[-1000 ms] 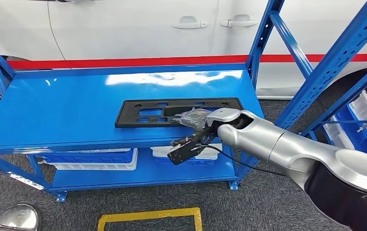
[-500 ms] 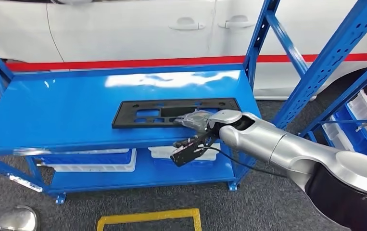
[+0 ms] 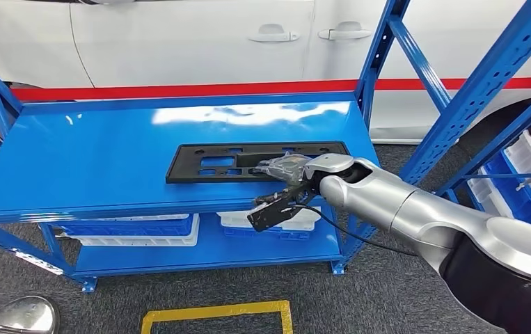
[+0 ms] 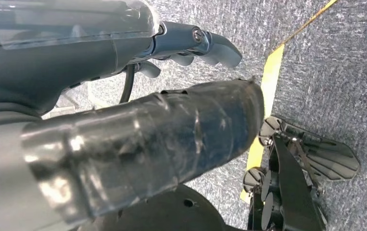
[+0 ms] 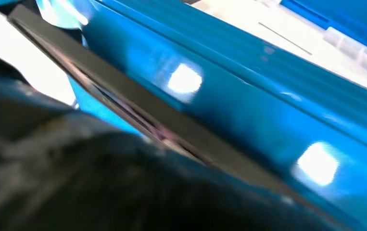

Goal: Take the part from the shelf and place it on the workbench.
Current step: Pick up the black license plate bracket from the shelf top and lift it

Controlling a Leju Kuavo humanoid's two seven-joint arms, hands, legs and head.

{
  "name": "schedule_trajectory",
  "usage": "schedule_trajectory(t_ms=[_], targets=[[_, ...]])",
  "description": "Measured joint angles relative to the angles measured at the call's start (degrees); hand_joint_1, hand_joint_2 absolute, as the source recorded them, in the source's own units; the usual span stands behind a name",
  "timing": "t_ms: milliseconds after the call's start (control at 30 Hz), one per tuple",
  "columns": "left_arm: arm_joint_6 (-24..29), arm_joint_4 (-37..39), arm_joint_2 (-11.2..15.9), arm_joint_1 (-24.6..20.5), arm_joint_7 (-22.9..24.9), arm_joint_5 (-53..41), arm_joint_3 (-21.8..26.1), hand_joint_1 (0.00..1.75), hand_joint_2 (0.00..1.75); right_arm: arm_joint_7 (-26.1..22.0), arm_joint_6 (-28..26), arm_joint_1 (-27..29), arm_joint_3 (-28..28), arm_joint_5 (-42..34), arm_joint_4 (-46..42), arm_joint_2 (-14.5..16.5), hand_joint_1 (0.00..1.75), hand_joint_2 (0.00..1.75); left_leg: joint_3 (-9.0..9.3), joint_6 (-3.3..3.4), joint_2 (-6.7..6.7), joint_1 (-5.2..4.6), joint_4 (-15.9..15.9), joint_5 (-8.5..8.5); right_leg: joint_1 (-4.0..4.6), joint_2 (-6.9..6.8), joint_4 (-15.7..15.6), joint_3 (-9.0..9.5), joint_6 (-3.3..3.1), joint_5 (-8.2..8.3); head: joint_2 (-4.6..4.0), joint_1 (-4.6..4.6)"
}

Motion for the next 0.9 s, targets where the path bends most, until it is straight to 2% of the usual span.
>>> schedule_trajectory(t_ms=[67,133,167,233,267,300,333,400,433,467,567,633,667,733,767,800,833,900], targets=[[-0.03,0.00,0.02,-0.04,0.00,-0.11,0.05,0.00,0.00,-0.05,0.03,-0.14,-0.15,0.02,0.28,-0.08,0.00,0.00,-0.04,-0.67,0.01,0.04,-0.05,-0.03,-0.01,0.00,-0.44,0.07,-0.53,0.26,0.00,0.00],[-0.09,0.00,0.07,-0.03,0.01,-0.20,0.09,0.00,0.00,-0.06,0.15,-0.43,-0.28,0.04,0.51,-0.15,0.00,0.00,-0.82,-1.15,0.04,0.01,1.89,-1.50,-0.33,-0.07,-1.09,0.39,-1.34,0.64,0.00,-0.03],[-0.13,0.00,0.09,-0.01,0.02,-0.23,0.11,0.00,0.00,-0.07,0.21,-0.57,-0.35,0.04,0.59,-0.15,0.00,0.00,-1.97,-1.27,0.06,0.03,4.56,-3.10,-0.46,-0.11,-1.32,0.51,-1.69,0.78,-0.01,-0.05],[-0.21,0.00,0.10,0.03,0.03,-0.29,0.14,0.00,0.00,-0.08,0.33,-0.62,-0.40,0.12,0.73,-0.14,0.00,0.00,-5.23,-1.43,0.06,0.03,11.81,-6.60,-0.29,-0.12,-1.31,0.47,-2.07,0.79,-0.01,-0.08],[-0.26,0.00,0.10,0.03,0.03,-0.33,0.14,0.00,0.00,-0.08,0.38,-0.52,-0.41,0.20,0.80,-0.14,0.00,0.00,-6.50,-1.53,0.07,0.03,14.52,-7.43,-0.24,-0.13,-1.22,0.43,-2.11,0.75,-0.01,-0.07],[-0.28,0.00,0.10,0.03,0.03,-0.36,0.15,0.00,0.00,-0.08,0.42,-0.43,-0.41,0.28,0.88,-0.14,0.00,0.00,-6.92,-1.62,0.08,0.04,15.38,-7.21,-0.21,-0.13,-1.11,0.40,-2.11,0.70,-0.01,-0.07],[-0.31,0.00,0.10,0.04,0.03,-0.39,0.16,0.00,0.00,-0.08,0.42,-0.41,-0.42,0.36,0.96,-0.15,0.00,0.00,-6.24,-1.66,0.10,0.08,13.95,-5.91,-0.23,-0.12,-0.95,0.38,-2.04,0.62,0.00,-0.07],[-0.33,0.00,0.11,0.03,0.03,-0.42,0.19,0.00,0.00,-0.08,0.42,-0.49,-0.45,0.51,1.05,-0.16,0.00,0.00,-2.76,-1.58,0.13,0.17,6.92,-2.34,-0.24,-0.08,-0.45,0.32,-1.69,0.28,0.00,-0.07],[-0.35,0.00,0.11,0.01,0.02,-0.44,0.21,0.00,0.00,-0.08,0.40,-0.59,-0.48,0.59,1.09,-0.21,0.00,0.00,-1.16,-1.44,0.11,0.12,3.65,-1.25,-0.14,-0.06,-0.05,0.17,-1.42,0.06,0.00,-0.05],[-0.38,0.00,0.11,0.00,0.02,-0.45,0.22,0.00,0.00,-0.08,0.39,-0.67,-0.51,0.66,1.13,-0.25,0.00,0.00,-0.20,-1.24,0.07,0.06,1.66,-0.84,-0.04,-0.06,0.23,0.00,-1.15,-0.08,0.00,-0.03],[-0.48,0.00,0.09,-0.02,0.03,-0.50,0.25,0.00,0.00,-0.08,0.37,-0.89,-0.65,0.77,1.22,-0.35,0.00,0.00,0.17,-0.40,-0.02,-0.04,0.56,-0.74,0.11,-0.04,0.26,-0.21,-0.39,-0.07,0.00,0.02],[-0.48,-0.01,0.10,0.00,0.03,-0.53,0.26,0.00,0.00,-0.08,0.36,-1.12,-0.79,0.76,1.28,-0.53,0.00,0.00,0.36,0.32,0.07,0.13,0.01,-0.35,-0.05,-0.01,1.57,-0.74,0.16,-1.17,-0.01,0.04],[-0.49,-0.01,0.12,0.01,0.03,-0.56,0.26,0.00,0.00,-0.08,0.36,-1.26,-0.84,0.76,1.30,-0.64,0.00,0.00,0.43,0.61,0.12,0.23,-0.22,-0.21,-0.16,0.00,3.76,-1.72,0.44,-2.54,-0.01,0.04],[-0.51,-0.02,0.15,-0.01,0.03,-0.65,0.26,0.00,0.00,-0.08,0.36,-1.30,-0.89,0.77,1.34,-0.79,0.00,0.00,0.41,0.88,0.15,0.19,-0.29,-0.18,-0.40,-0.04,10.72,-4.93,0.94,-5.88,-0.01,0.06],[-0.55,-0.02,0.16,-0.01,0.03,-0.69,0.26,0.00,0.00,-0.08,0.39,-1.17,-0.89,0.77,1.36,-0.85,0.00,0.00,0.41,0.91,0.13,0.18,-0.28,-0.20,-0.53,-0.05,13.81,-6.45,1.11,-6.85,-0.01,0.06],[-0.57,-0.02,0.16,-0.01,0.03,-0.71,0.26,0.00,0.00,-0.08,0.43,-1.01,-0.89,0.77,1.39,-0.92,0.00,0.00,0.44,0.93,0.10,0.17,-0.28,-0.22,-0.62,-0.05,15.25,-7.26,1.18,-6.81,-0.01,0.07],[-0.58,-0.02,0.16,0.00,0.02,-0.72,0.27,0.00,0.00,-0.08,0.46,-0.91,-0.90,0.77,1.41,-1.01,0.00,0.00,0.49,0.91,0.06,0.18,-0.28,-0.25,-0.68,-0.06,14.62,-7.09,1.16,-5.73,0.00,0.07],[-0.60,-0.02,0.12,0.02,0.02,-0.78,0.28,0.00,0.00,-0.08,0.51,-0.97,-0.92,0.77,1.43,-1.14,0.00,0.00,0.67,0.77,0.01,0.18,-0.27,-0.36,-0.68,-0.07,7.71,-4.09,0.81,-1.67,-0.01,0.07]])
